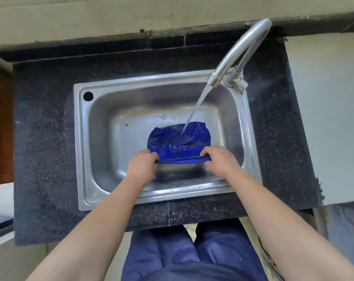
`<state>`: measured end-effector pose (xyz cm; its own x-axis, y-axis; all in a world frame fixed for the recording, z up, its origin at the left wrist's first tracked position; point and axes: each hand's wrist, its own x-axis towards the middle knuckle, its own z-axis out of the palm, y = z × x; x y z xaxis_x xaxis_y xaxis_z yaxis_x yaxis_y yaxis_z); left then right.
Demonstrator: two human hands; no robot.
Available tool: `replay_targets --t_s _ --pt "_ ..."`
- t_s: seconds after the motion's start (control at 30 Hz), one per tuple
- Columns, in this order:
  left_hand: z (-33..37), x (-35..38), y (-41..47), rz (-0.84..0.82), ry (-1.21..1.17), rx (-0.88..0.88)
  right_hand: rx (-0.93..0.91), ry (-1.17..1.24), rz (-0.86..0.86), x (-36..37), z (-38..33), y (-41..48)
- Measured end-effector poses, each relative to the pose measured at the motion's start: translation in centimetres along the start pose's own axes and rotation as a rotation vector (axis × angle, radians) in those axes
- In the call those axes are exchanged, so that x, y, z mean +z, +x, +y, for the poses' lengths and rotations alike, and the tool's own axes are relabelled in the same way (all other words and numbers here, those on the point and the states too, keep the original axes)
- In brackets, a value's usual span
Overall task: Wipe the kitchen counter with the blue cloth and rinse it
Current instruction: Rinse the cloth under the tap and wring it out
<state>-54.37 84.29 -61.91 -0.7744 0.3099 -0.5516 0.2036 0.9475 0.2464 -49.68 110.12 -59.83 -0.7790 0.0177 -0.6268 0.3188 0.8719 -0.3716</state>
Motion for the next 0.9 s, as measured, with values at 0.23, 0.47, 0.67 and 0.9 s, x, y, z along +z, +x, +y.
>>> replay_targets --t_s 0.23,0.47,0.67,0.9 --pt "1.8 -4.4 1.5 0.277 -0.299 -0.239 0.115 0.236 0.404 -4.7 -1.5 0.9" --pt "4.7 -11.3 4.2 0.930 -0.644 0.013 -0.180 0.501 0.907 -9.6 -4.6 2.1" --pt "1.4 -5.2 3.3 0.526 -0.363 -0.027 -0.107 0.329 0.567 -4.9 -1.5 2.5" --pt "-1.2 1.6 2.1 -0.427 0.057 -0.094 0.049 -0.098 -0.345 2.1 2.3 2.7"
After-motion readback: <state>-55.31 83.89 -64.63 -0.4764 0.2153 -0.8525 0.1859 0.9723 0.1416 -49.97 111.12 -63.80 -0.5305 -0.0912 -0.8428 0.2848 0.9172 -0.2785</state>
